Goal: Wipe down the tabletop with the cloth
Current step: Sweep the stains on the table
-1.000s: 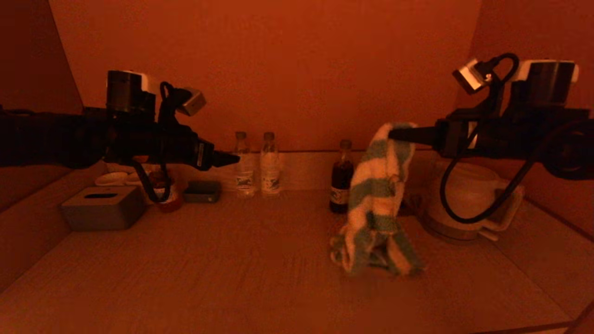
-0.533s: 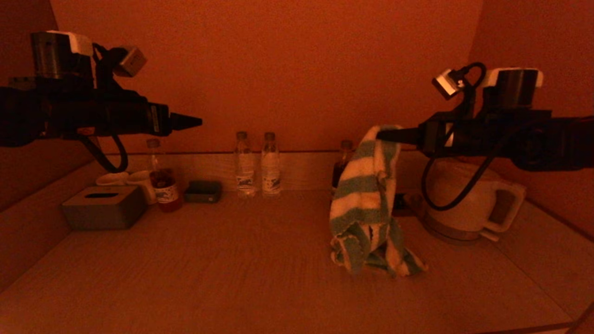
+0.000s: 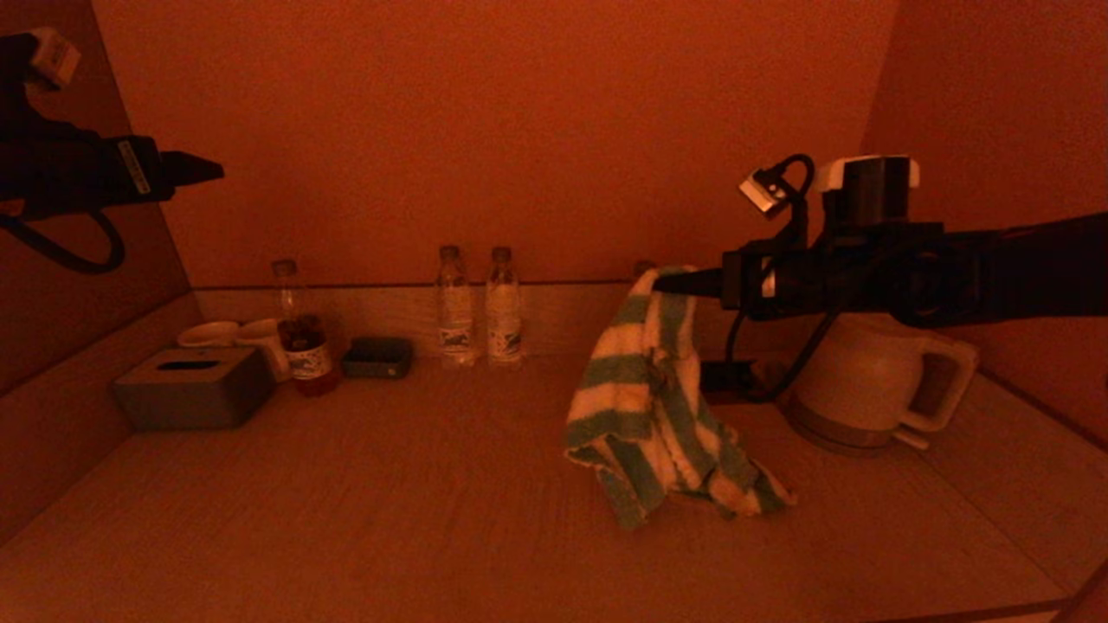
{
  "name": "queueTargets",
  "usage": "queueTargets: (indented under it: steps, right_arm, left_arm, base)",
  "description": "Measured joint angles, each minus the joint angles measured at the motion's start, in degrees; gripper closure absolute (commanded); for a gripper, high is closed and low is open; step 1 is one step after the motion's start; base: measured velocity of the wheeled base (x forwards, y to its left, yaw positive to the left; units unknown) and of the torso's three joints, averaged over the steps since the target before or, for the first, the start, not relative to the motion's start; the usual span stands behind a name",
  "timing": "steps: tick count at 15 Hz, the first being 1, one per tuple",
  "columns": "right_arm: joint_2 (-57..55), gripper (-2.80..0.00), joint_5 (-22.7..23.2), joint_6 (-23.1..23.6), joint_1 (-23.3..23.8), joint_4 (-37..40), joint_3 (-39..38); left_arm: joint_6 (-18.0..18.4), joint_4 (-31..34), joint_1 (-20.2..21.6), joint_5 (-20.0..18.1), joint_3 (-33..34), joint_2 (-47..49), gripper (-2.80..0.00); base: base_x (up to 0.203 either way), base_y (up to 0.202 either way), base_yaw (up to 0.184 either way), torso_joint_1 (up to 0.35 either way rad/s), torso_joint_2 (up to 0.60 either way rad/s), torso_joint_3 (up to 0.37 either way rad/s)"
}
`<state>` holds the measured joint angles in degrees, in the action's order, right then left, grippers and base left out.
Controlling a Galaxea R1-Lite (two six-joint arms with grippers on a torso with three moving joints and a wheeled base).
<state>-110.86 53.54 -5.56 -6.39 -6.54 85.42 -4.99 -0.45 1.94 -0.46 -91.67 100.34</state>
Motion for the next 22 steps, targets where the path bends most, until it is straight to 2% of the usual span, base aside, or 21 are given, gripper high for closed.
queueTargets:
  steps: [3,4,9,12,15,22]
  right_arm:
    - [1.2,0.00,-6.7,-0.5,-0.4,1.7,-0.4]
    - [1.6,0.00,-8.6,-0.5,-0.3,2.2,-0.5]
    - [1.9,0.00,-14.3,-0.7,-0.3,2.7,-0.1]
    - [0.8,0.00,-16.8,-2.1,-0.2,2.8,0.4]
    - [-0.4,0.00,-18.4,-4.9,-0.3,3.9,1.5]
    - [-2.5,0.00,-20.6,-6.7,-0.3,7.4,2.9]
  left_arm:
    - [-1.5,0.2,1.0,-0.1,4.5,-2.4,-2.80]
    - [-2.3,0.3,1.1,-0.2,5.9,-3.7,0.00]
    - [-3.1,0.4,1.1,-1.1,13.5,-11.4,0.00]
    - [-3.1,0.4,1.0,-2.5,20.9,-18.9,0.00]
    - [-2.8,0.7,0.8,-3.4,30.1,-26.9,0.00]
    - [-2.4,5.1,0.8,-6.3,41.9,-42.2,0.00]
  base:
    - [0.000,0.000,0.000,0.000,0.00,0.000]
    - [0.000,0.000,0.000,0.000,0.00,0.000]
    - [0.000,0.000,0.000,0.000,0.00,0.000]
    - [0.000,0.000,0.000,0.000,0.00,0.000]
    - [0.000,0.000,0.000,0.000,0.00,0.000]
    - [0.000,0.000,0.000,0.000,0.00,0.000]
